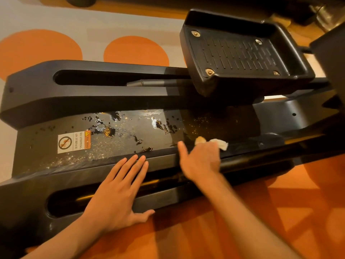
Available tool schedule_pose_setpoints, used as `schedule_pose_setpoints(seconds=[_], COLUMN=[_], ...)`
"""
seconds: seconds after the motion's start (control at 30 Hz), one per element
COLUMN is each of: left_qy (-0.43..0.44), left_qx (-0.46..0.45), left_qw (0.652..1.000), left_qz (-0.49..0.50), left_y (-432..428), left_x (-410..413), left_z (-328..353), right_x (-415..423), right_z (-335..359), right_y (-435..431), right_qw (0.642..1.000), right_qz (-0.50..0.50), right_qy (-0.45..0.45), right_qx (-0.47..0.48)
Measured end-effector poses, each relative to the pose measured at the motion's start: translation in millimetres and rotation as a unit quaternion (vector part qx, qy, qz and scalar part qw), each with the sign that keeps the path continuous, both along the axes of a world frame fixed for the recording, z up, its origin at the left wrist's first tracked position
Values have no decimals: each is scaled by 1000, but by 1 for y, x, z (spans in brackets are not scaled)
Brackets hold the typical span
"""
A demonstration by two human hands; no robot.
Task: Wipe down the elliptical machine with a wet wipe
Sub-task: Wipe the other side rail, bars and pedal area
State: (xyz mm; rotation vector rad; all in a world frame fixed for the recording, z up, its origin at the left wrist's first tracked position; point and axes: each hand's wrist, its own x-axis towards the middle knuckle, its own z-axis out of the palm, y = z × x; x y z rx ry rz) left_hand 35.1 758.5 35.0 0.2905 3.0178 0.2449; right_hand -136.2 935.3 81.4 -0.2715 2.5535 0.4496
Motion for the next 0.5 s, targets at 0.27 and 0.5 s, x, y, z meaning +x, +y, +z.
schedule_pose_setpoints(seconds=[0.27, 0.5], left_qy=[-4, -2], left_qx=[-3, -1], left_qw=[1000, 1000], left_qz=[0, 0], left_y=[-1, 0], left_x=[-1, 0], left_z=[0, 0], right_x=[4, -76], right_z=[3, 1], right_y=[4, 63], right_qw=[999, 980], right_qz=[32, -178], right_qy=[9, -10], right_qx=[-35, 88])
